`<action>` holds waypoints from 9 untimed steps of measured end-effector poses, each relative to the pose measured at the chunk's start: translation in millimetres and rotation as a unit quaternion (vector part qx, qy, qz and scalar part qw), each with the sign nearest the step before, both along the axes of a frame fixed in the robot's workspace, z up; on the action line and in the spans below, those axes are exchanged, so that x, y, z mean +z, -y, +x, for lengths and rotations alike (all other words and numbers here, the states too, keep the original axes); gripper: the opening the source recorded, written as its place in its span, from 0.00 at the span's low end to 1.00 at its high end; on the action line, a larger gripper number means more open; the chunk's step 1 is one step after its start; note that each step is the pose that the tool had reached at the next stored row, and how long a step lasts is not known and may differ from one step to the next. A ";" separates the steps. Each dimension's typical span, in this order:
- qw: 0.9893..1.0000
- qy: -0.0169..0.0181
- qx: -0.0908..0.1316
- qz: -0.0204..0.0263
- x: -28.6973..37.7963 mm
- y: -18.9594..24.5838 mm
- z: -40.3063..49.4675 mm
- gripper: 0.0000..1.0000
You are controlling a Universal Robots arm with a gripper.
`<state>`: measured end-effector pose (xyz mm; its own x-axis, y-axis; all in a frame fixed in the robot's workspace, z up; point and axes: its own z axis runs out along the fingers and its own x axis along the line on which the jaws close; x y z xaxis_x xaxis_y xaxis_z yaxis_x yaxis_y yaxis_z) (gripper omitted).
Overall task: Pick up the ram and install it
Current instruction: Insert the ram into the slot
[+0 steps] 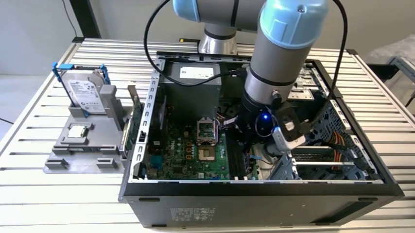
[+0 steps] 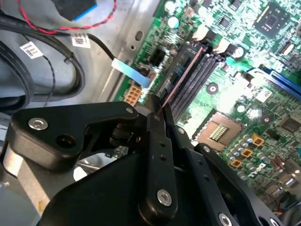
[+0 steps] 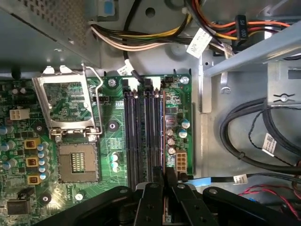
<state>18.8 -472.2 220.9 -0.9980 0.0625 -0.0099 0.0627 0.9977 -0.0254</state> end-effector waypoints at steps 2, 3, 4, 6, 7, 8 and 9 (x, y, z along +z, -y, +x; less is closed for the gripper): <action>1.000 0.000 0.000 0.000 -0.7 0.0 0.3 0.00; 1.000 0.000 -0.002 0.000 -0.9 0.0 0.2 0.00; 1.000 0.000 -0.003 0.000 -1.0 0.0 0.0 0.00; 1.000 0.000 -0.006 0.000 -1.1 0.0 -0.7 0.00; 1.000 0.000 -0.007 0.000 -1.2 0.0 -1.4 0.00; 1.000 0.000 -0.009 0.000 -1.4 0.0 -2.5 0.00; 1.000 0.000 -0.010 0.000 -1.4 0.0 -3.3 0.00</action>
<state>15.5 -472.2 219.5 -0.9965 0.0827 -0.0099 0.0829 0.9962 -0.0253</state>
